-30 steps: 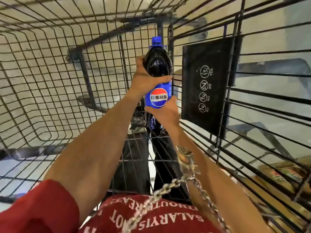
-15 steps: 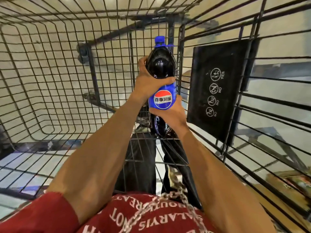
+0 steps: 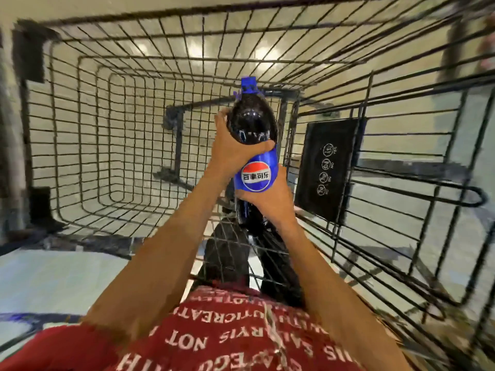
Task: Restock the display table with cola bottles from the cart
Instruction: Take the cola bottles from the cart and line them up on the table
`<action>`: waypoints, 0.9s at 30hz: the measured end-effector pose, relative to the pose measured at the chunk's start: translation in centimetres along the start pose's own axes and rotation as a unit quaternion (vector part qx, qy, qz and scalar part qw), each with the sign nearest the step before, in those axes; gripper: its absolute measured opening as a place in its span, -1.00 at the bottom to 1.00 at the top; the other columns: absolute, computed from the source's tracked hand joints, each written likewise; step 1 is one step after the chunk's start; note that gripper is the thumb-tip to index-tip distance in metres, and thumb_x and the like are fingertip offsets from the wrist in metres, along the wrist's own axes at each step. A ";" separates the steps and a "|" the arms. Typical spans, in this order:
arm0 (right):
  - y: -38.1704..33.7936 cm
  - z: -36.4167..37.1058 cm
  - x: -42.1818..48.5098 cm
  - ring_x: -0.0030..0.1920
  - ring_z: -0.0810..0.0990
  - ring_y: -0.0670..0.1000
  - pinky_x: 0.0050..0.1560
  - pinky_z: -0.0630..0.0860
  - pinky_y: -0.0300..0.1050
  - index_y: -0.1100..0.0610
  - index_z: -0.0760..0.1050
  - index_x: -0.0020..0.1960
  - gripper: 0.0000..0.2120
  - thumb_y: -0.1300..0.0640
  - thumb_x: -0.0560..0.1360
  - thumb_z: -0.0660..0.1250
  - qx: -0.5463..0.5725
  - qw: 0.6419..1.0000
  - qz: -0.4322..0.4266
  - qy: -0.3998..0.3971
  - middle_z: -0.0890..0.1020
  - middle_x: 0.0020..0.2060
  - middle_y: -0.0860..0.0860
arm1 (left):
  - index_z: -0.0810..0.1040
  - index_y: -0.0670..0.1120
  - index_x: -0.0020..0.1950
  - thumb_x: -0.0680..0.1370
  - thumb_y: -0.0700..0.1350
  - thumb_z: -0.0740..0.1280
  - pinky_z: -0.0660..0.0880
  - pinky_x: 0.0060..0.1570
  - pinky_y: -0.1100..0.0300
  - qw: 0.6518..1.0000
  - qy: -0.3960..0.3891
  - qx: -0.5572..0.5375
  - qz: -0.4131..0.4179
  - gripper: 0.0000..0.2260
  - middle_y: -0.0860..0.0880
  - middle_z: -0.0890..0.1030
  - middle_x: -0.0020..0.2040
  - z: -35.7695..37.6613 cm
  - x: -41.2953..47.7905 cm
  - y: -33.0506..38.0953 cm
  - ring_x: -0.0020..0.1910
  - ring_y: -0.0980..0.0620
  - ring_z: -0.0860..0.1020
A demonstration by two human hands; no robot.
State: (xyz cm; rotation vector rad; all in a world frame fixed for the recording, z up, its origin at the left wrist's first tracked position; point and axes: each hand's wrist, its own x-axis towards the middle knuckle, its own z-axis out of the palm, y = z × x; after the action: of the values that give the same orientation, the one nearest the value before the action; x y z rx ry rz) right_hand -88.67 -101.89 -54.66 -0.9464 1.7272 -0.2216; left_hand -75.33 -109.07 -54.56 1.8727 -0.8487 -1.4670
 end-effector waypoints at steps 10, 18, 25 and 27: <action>-11.1 -4.3 -12.9 -0.08 0.59 -0.11 -0.07 0.57 -0.11 -0.31 0.28 -0.02 -0.38 -0.09 0.19 0.67 -0.103 0.968 -0.225 -0.042 0.47 -0.07 -0.29 | 0.21 -0.01 0.43 0.18 -0.03 0.68 0.50 0.22 0.34 0.970 0.166 -0.071 0.160 -0.04 0.22 0.43 0.27 -8.4 -15.4 11.2 0.20 0.40 0.50; -15.0 -3.3 -23.6 -0.07 0.58 -0.13 -0.11 0.52 -0.16 -0.65 0.15 0.02 -0.15 -0.04 0.19 0.69 -0.135 0.880 -0.430 -0.151 0.57 0.05 -0.13 | 0.20 -0.13 0.49 0.15 0.02 0.65 0.45 0.31 0.27 0.883 0.370 -0.147 0.248 0.03 -0.02 0.45 0.40 -13.2 -31.0 12.7 0.33 0.21 0.51; -14.8 1.4 -32.3 0.06 0.65 -0.12 0.05 0.66 0.01 -0.47 0.15 0.14 -0.15 -0.18 0.09 0.65 -0.153 0.811 -0.507 -0.249 0.60 0.11 -0.14 | 0.20 -0.08 0.46 0.19 -0.01 0.65 0.43 0.27 0.35 0.809 0.497 -0.141 0.281 -0.02 0.05 0.42 0.40 -17.1 -43.7 10.9 0.37 0.23 0.46; -14.4 3.3 -34.9 0.06 0.64 -0.15 0.04 0.66 -0.02 -0.36 0.20 0.20 -0.13 -0.15 0.08 0.67 -0.154 0.792 -0.520 -0.280 0.59 0.10 -0.17 | 0.19 -0.13 0.48 0.20 -0.03 0.66 0.43 0.33 0.27 0.785 0.535 -0.135 0.282 -0.01 0.03 0.40 0.43 -18.5 -47.1 9.6 0.41 0.17 0.44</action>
State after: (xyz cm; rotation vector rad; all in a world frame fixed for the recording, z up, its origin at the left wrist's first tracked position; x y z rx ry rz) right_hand -76.10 -86.55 -22.35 -1.9270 0.5505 -0.3215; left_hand -66.93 -76.43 -15.60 1.6285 -0.4838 -0.0333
